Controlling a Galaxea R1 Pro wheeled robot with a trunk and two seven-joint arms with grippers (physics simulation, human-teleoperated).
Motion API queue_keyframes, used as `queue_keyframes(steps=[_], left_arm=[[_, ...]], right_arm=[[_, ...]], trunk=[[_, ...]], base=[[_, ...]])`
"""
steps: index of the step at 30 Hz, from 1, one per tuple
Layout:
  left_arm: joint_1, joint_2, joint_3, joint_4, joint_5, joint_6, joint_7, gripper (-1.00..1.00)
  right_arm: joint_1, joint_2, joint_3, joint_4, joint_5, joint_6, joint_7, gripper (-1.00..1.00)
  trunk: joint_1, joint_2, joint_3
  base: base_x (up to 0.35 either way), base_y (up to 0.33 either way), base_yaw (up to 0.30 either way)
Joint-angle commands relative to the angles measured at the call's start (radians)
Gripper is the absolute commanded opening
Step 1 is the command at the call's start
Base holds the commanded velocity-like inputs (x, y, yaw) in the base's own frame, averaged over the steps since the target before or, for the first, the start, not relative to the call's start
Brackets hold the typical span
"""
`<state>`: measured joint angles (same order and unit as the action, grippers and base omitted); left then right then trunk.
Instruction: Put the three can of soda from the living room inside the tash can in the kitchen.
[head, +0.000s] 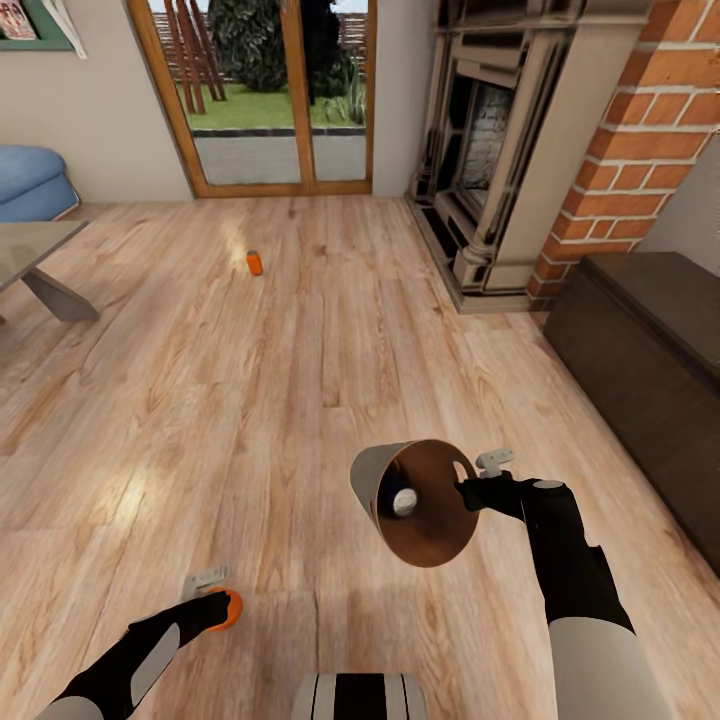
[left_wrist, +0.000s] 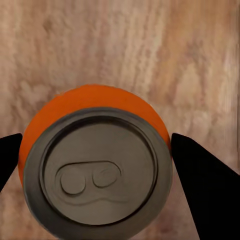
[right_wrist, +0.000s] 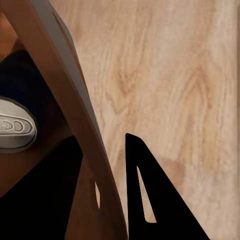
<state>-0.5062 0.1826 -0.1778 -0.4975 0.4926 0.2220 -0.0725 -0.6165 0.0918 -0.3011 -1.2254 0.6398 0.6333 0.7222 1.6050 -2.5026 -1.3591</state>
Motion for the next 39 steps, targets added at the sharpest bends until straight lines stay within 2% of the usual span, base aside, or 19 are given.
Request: queue_keyframes(steps=[1,11,15,21,24,27,31,34,35,37,38,39], left_arm=[[0.0,0.0,0.0,0.0,-0.002,0.0,0.0,-1.0],[0.0,0.0,0.0,0.001,-0.001,0.002,-0.002,-1.0],[-0.01,0.004,0.0,-0.02,0.001,0.087,-0.006,-1.0],[-0.095,0.005,0.0,-0.102,0.002,0.255,-0.008,-1.0],[-0.117,0.005,0.0,-0.117,0.002,0.283,-0.032,-1.0],[-0.157,0.006,0.0,-0.127,0.003,0.3,-0.09,-1.0],[-0.173,0.008,0.001,-0.19,0.003,0.346,-0.131,-1.0],[-0.172,0.019,0.002,-0.334,0.008,0.427,-0.154,-1.0],[-0.171,0.021,0.003,-0.36,0.012,0.444,-0.157,-1.0],[-0.171,0.028,0.004,-0.441,0.03,0.517,-0.162,-1.0],[-0.172,0.037,0.018,-0.507,0.042,0.583,-0.164,-1.0],[-0.172,0.045,0.063,-0.584,0.053,0.658,-0.165,-1.0]], right_arm=[[0.0,0.0,0.0,0.0,-0.015,0.006,0.005,-1.0],[0.0,0.0,0.0,0.0,-0.016,0.006,0.005,-1.0],[0.0,0.0,0.0,0.0,-0.019,0.011,0.006,-1.0],[0.0,0.0,-0.001,0.0,-0.024,0.019,0.006,-1.0],[0.0,0.001,-0.001,0.007,-0.023,0.02,0.006,-1.0],[0.0,-0.001,-0.003,0.023,-0.019,0.026,0.005,-1.0],[-0.002,-0.003,-0.002,0.03,-0.012,0.116,0.001,-1.0],[-0.048,-0.008,0.015,0.031,-0.006,0.258,-0.009,-1.0],[-0.061,-0.008,0.023,0.032,-0.003,0.278,-0.01,-1.0],[-0.095,-0.009,0.048,0.037,0.012,0.341,-0.012,-1.0],[-0.114,-0.009,0.061,0.039,0.025,0.379,-0.012,-1.0],[-0.133,-0.008,0.069,0.042,0.043,0.405,-0.013,-1.0]], trunk=[[0.0,0.0,0.004],[-0.005,0.003,0.043],[-0.02,0.031,0.055],[-0.043,0.073,0.074],[-0.055,0.094,0.083],[-0.066,0.115,0.093],[-0.082,0.143,0.105],[-0.093,0.164,0.115],[-0.097,0.171,0.118],[-0.105,0.185,0.124],[-0.108,0.192,0.127],[-0.112,0.199,0.13]], base=[[0.0,0.0,0.0],[0.0,0.0,0.0],[0.0,0.0,0.0],[0.0,0.0,0.0],[0.0,0.0,0.0],[0.0,0.0,0.0],[0.0,0.0,0.0],[0.0,0.0,0.0],[0.0,0.0,0.0],[0.0,0.0,0.0],[0.0,0.0,0.0],[0.0,0.0,0.0]])
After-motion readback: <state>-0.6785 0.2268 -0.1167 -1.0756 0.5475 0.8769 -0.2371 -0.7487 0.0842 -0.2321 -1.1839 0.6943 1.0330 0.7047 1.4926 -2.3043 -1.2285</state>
